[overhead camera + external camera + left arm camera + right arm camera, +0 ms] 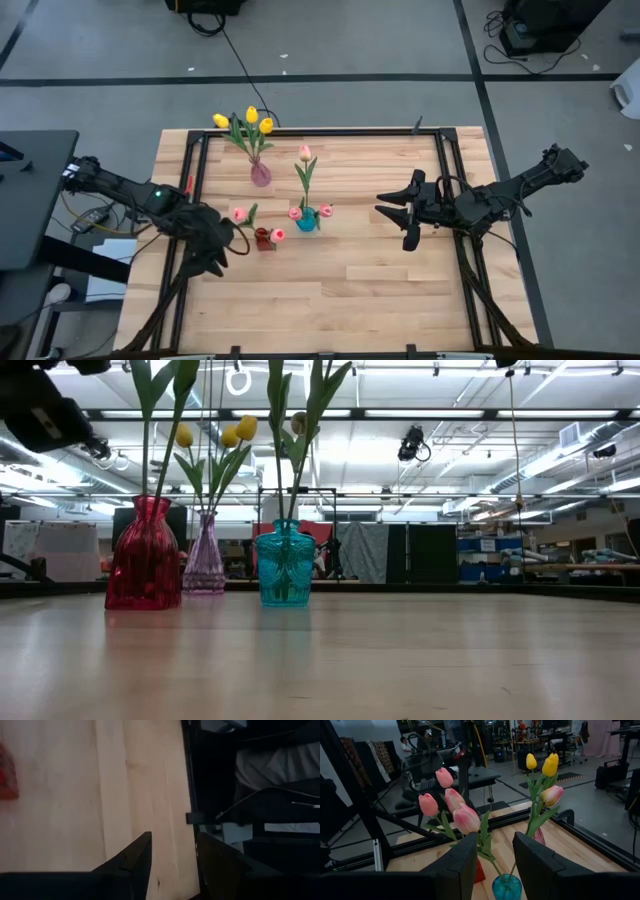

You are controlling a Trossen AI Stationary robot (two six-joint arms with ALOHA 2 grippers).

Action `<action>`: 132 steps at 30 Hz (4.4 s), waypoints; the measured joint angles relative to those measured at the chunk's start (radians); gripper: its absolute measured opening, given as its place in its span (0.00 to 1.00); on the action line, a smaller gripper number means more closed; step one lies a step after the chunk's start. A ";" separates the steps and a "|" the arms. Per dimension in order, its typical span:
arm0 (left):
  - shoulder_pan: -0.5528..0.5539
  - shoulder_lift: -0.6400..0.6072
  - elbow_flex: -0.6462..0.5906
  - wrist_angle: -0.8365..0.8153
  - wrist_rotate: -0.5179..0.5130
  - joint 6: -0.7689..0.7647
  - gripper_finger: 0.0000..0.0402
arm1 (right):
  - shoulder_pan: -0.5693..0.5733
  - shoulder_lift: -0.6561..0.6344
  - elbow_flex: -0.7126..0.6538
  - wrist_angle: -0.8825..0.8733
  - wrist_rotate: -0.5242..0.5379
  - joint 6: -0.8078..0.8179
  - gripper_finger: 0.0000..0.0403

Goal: Sort flowers into vase by color
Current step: Return to Home Position

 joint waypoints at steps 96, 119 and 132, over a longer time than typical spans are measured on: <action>-0.004 -0.745 -0.707 0.924 -0.582 0.287 0.41 | 0.073 -0.878 -0.799 0.439 -0.124 -0.264 0.35; 0.026 -0.745 -0.707 0.927 -0.774 0.610 0.41 | 0.038 -0.878 -0.799 0.392 0.351 -0.340 0.35; 0.026 -0.745 -0.707 0.928 -0.773 0.579 0.41 | 0.038 -0.878 -0.799 0.395 0.349 -0.322 0.35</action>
